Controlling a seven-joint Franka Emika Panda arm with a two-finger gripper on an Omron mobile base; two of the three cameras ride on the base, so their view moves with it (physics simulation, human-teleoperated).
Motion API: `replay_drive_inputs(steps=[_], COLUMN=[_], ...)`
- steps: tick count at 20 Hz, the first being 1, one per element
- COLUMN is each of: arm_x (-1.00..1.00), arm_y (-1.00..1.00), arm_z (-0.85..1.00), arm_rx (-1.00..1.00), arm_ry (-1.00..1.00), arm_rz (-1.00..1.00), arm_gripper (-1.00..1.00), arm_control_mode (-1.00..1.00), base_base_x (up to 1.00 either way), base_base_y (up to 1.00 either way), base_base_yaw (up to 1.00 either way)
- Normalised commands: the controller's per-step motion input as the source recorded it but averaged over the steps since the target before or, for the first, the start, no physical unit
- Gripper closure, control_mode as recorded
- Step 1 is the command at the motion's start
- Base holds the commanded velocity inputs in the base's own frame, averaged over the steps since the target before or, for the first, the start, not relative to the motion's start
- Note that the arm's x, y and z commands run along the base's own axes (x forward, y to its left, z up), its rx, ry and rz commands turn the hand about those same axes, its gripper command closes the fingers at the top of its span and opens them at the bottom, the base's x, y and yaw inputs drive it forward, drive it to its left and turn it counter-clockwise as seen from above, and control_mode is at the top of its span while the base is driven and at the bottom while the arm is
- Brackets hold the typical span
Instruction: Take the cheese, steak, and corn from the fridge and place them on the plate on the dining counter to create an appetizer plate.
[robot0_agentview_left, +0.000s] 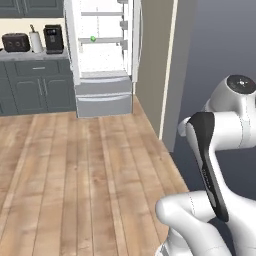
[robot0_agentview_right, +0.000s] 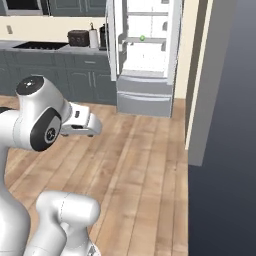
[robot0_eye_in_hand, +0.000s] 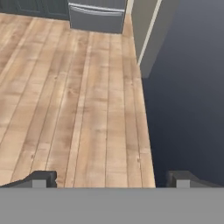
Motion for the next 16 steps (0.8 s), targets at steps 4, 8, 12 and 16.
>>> replay_drive_inputs(steps=[4, 8, 12, 16], arm_x=[0.0, 0.0, 0.0, 0.0], arm_y=[0.0, 0.0, 0.0, 0.0], arm_z=[0.0, 0.0, 0.0, 0.0], arm_rx=[0.0, 0.0, 0.0, 0.0], arm_ry=[0.0, 0.0, 0.0, 0.0], arm_rz=[0.0, 0.0, 0.0, 0.0], arm_gripper=[-1.0, -1.0, -1.0, -1.0], arm_control_mode=[1.0, 1.0, 1.0, 1.0], base_base_x=[1.0, 1.0, 1.0, 1.0], base_base_y=[0.0, -0.01, 0.0, 0.0], base_base_yaw=[0.0, 0.0, 0.04, 0.11])
